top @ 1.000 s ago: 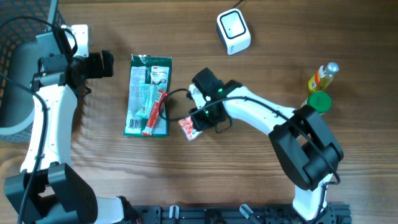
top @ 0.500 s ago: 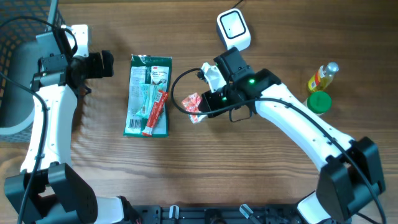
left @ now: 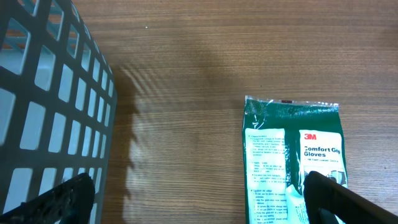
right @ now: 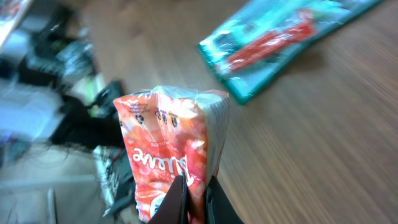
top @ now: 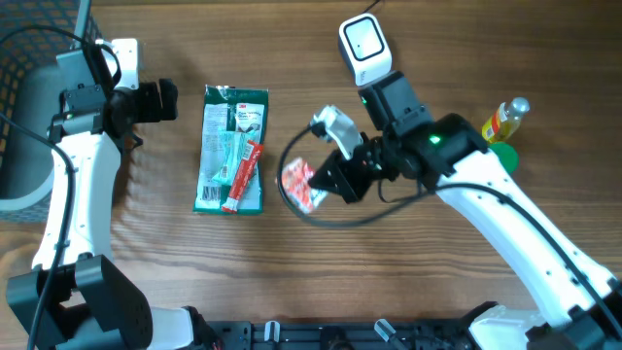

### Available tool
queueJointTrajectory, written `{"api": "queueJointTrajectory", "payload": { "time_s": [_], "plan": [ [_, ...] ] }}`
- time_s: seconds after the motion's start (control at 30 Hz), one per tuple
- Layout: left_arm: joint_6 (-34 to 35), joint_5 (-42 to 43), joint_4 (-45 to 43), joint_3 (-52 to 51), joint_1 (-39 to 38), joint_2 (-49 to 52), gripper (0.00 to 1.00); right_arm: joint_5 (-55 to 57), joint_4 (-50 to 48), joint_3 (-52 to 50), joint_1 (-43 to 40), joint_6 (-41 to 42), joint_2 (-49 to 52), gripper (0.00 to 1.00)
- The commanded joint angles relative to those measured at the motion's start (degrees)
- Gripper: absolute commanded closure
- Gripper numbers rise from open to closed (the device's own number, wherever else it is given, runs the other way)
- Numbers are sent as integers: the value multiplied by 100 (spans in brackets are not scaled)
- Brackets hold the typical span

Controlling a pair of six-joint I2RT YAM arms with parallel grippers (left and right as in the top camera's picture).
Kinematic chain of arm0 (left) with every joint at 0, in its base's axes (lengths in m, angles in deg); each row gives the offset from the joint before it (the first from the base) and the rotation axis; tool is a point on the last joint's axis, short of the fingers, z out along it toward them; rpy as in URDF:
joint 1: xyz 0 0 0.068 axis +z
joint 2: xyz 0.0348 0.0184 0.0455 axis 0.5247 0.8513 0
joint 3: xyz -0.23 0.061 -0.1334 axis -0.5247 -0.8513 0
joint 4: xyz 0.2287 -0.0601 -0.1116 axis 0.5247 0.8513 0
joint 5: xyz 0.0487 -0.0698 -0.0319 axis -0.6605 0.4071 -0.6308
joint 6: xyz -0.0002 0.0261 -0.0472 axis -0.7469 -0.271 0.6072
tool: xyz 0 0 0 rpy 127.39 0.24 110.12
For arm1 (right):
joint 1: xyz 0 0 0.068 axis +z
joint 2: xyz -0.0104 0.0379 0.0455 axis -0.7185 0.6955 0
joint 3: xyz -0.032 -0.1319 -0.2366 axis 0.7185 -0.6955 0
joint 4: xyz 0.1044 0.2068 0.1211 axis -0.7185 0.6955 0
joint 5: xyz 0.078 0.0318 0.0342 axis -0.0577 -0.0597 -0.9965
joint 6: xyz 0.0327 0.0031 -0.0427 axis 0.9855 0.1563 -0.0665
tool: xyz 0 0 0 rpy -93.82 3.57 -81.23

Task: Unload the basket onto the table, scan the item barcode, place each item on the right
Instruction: 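Lift the snack box with the right gripper up to the white scanner, then carry the snack box right and set it beside the jar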

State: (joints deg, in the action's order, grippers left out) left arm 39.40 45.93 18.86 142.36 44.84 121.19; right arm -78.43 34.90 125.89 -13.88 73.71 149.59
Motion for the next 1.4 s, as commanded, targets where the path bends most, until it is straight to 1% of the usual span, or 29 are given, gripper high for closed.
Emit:
{"api": "queueJointTrajectory", "payload": {
  "time_s": [0.0,0.1,0.13,0.2,0.27,0.3,0.37,0.43,0.6,0.63,0.77,0.8,0.93,1.0,1.07,1.17,1.23,1.37],
  "plan": [
    [-85,68,-15,76,17,-74,0,-787,304,79,-20,-1196,-4,96],
    [-85,68,-13,76,17,-74,0,-385,267,81,-20,-1158,-4,96],
    [-85,68,-13,76,17,-74,0,118,201,136,-20,-859,-4,96],
    [-87,66,-13,76,17,-74,0,619,210,343,-22,-726,-4,96],
    [-85,66,-13,76,17,-74,0,1692,334,890,-28,96,31,96],
    [-85,68,-13,76,15,-74,0,2140,494,1191,-44,289,90,96],
    [-85,68,-13,76,17,-74,0,2927,1224,2153,-81,138,411,96],
    [-85,68,-13,76,17,-74,0,3777,1486,2693,-79,59,785,96],
    [-85,68,-13,76,17,-74,0,5796,557,2721,-79,-68,1547,96],
    [-85,68,-13,76,15,-74,0,6290,219,2721,-79,-68,1777,96],
    [-85,68,-13,76,17,-74,0,7399,-920,2721,-81,-72,2496,96],
    [-85,68,-13,76,17,-74,0,7674,-1351,2721,-79,-262,2761,96],
    [-85,68,-13,76,17,-74,0,7801,-2356,2717,-85,-1700,3449,96],
    [-85,68,-13,76,17,-74,0,8279,-2900,2710,-101,-1864,3676,96],
    [-87,66,-13,76,15,-74,0,8723,-3624,2708,-114,-2221,3923,96],
    [-85,68,-13,76,17,-74,0,8894,-4306,2708,-144,-2568,4131,96],
    [-87,68,-13,76,17,-74,0,8931,-4538,2708,-201,-2614,4221,96],
    [-85,68,-13,76,17,-74,0,8786,-4581,2704,-332,-2538,4317,96]
  ]
}}
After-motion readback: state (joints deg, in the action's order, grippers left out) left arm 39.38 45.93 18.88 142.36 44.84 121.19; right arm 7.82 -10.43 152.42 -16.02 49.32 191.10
